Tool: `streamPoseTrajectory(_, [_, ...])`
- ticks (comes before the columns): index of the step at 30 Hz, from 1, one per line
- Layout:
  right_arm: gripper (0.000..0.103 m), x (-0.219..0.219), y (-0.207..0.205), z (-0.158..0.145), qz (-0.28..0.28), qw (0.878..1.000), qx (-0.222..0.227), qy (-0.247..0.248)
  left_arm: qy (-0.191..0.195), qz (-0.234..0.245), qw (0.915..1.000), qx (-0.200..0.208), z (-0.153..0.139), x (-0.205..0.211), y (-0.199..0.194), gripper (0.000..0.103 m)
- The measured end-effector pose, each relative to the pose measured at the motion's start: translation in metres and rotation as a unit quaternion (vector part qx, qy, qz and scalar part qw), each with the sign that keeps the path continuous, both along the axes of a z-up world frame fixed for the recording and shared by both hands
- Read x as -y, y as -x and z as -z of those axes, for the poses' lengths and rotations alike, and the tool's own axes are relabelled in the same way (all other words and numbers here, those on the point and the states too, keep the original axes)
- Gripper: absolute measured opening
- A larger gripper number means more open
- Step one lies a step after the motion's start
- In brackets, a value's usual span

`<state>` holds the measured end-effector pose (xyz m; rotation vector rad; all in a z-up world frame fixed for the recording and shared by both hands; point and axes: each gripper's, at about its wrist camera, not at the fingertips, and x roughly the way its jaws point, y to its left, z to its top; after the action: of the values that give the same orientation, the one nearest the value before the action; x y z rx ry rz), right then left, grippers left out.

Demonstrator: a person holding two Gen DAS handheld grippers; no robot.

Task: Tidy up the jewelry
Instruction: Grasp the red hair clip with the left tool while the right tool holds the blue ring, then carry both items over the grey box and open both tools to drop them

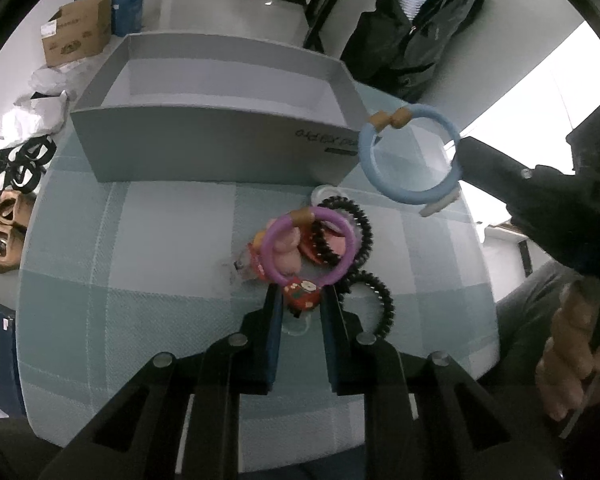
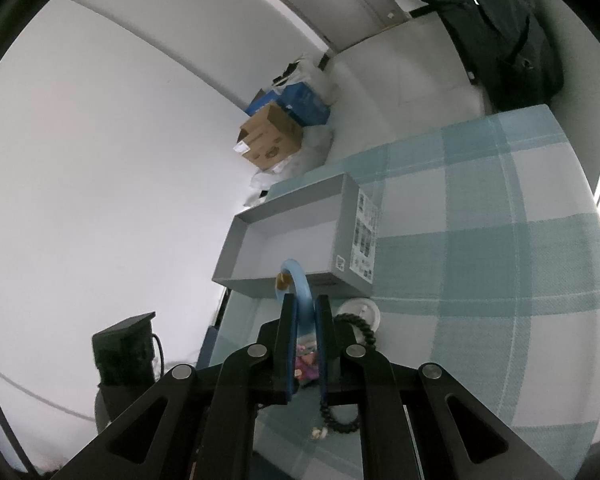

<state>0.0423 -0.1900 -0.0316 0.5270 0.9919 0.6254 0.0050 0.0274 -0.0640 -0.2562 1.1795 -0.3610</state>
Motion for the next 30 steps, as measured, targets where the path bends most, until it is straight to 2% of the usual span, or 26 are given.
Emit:
streamPoseTrajectory(4, [0.008,0.000,0.000,-0.001,0.000,1.000,0.002,-0.005,0.020,-0.003,0.9997,0.016,-0.014,-0.001,0.001,0.014])
streamPoseTrajectory(11, [0.008,-0.001,-0.004,-0.007,0.001,1.000,0.008,-0.024,0.055,-0.032,0.9956,0.069,-0.051,-0.016,-0.014,0.014])
streamPoseTrajectory(17, [0.008,-0.002,-0.018,-0.008,0.007,0.999,-0.007,-0.050,0.055,-0.058,0.9933,0.084,-0.062,-0.024,-0.039,0.014])
streamPoseTrajectory(23, [0.008,-0.008,-0.044,-0.017,0.007,0.998,-0.012,-0.054,0.045,-0.078,0.9926,0.081,-0.068,-0.030,-0.073,0.014])
streamPoseTrajectory(25, [0.008,-0.012,-0.051,-0.021,0.005,0.999,-0.008,-0.047,0.045,-0.083,0.9929,0.072,-0.065,-0.037,-0.079,0.014])
streamPoseTrajectory(27, [0.008,-0.016,-0.060,-0.024,0.002,0.999,-0.006,-0.042,0.049,-0.090,0.9937,0.045,-0.058,-0.041,-0.089,0.014])
streamPoseTrajectory(30, [0.008,-0.027,-0.074,-0.026,-0.006,0.999,-0.004,-0.036,0.044,-0.089,0.9944,0.036,-0.053,-0.042,-0.097,0.014])
